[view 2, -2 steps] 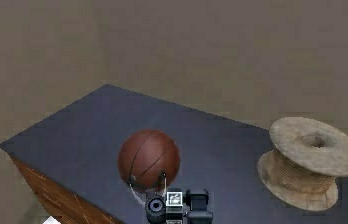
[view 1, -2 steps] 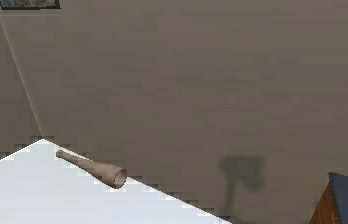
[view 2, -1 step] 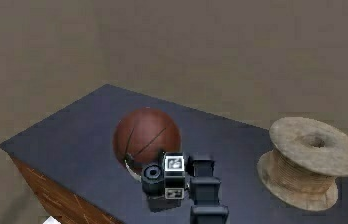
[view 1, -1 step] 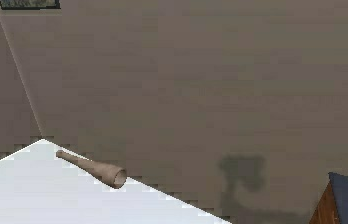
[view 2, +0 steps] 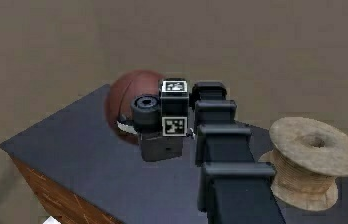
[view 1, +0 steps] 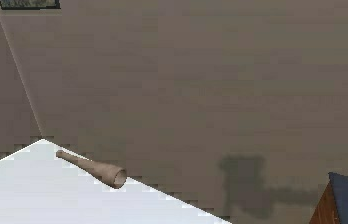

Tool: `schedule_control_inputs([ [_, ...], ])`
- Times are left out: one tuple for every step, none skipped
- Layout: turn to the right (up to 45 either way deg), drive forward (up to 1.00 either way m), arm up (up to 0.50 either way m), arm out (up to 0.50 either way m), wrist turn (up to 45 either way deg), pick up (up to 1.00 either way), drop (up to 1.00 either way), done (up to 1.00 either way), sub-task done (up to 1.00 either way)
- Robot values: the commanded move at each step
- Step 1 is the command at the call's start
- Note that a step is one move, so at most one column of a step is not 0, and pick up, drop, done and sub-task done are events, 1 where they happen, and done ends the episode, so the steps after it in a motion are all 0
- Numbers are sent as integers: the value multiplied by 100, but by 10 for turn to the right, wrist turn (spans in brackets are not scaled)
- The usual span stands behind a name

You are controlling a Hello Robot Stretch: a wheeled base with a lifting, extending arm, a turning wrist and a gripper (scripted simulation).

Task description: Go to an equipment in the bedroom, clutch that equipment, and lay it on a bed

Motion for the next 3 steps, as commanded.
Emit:
schedule_control_inputs([
  [0, 0, 0, 0, -450, 0, 0, 0, 0],
  [0, 0, 0, 0, -450, 0, 0, 0, 0],
  [0, 0, 0, 0, -240, 0, 0, 0, 0],
])
